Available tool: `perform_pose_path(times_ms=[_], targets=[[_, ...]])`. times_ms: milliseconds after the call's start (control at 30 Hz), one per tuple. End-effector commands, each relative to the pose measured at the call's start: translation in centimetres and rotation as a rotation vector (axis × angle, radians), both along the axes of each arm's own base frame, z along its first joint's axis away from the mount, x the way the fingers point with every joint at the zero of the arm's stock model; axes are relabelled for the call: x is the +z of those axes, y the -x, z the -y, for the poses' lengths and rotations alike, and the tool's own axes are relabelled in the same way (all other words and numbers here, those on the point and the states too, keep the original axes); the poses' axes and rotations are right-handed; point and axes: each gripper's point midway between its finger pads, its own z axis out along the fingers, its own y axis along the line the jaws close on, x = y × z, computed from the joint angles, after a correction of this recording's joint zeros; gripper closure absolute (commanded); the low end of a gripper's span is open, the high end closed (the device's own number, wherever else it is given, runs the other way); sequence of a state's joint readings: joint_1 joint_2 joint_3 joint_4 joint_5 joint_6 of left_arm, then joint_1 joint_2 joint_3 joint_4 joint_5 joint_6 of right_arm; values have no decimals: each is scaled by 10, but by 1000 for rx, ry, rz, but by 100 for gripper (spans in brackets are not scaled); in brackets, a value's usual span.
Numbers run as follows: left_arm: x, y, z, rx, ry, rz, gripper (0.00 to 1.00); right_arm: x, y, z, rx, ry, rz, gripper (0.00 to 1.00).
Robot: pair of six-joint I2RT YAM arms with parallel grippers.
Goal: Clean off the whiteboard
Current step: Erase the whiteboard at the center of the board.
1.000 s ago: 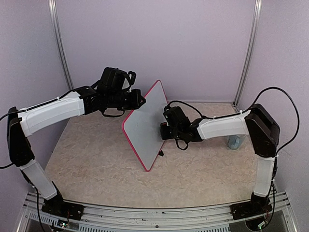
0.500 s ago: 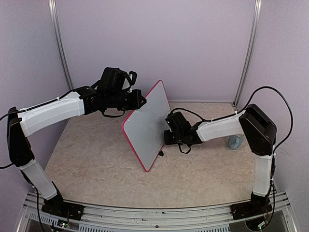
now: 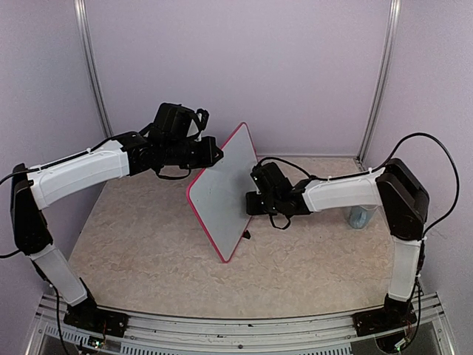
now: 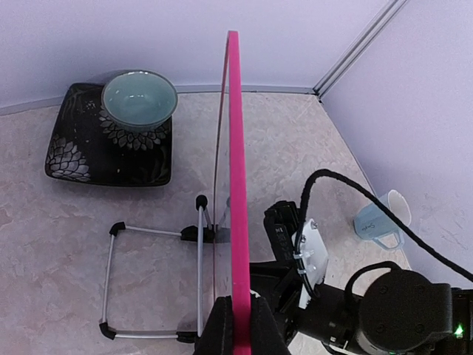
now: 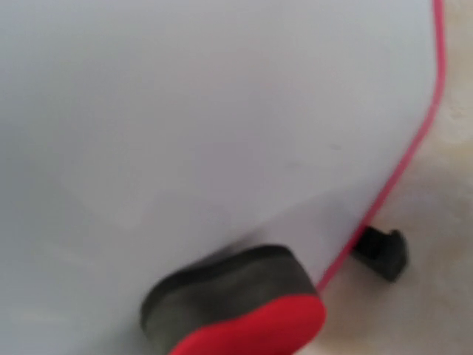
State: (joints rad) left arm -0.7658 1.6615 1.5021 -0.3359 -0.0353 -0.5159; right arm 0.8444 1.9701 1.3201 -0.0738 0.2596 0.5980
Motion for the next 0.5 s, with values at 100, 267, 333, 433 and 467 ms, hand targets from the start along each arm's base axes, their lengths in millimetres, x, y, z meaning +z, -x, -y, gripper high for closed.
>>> perform_pose_path(times_ms=[100, 267, 333, 433, 467], targets=[[-22, 42, 33, -194, 21, -107, 100, -53, -18, 10, -71, 29, -96, 93], [-20, 44, 34, -198, 23, -104, 100, -52, -28, 12, -94, 54, -100, 93], [-20, 44, 34, -198, 22, -104, 100, -48, -32, 12, -101, 58, -96, 93], [-19, 44, 34, -201, 24, -103, 100, -38, -40, 12, -124, 52, -84, 93], [-19, 44, 35, -201, 24, -103, 100, -34, -44, 14, -142, 55, -82, 93]])
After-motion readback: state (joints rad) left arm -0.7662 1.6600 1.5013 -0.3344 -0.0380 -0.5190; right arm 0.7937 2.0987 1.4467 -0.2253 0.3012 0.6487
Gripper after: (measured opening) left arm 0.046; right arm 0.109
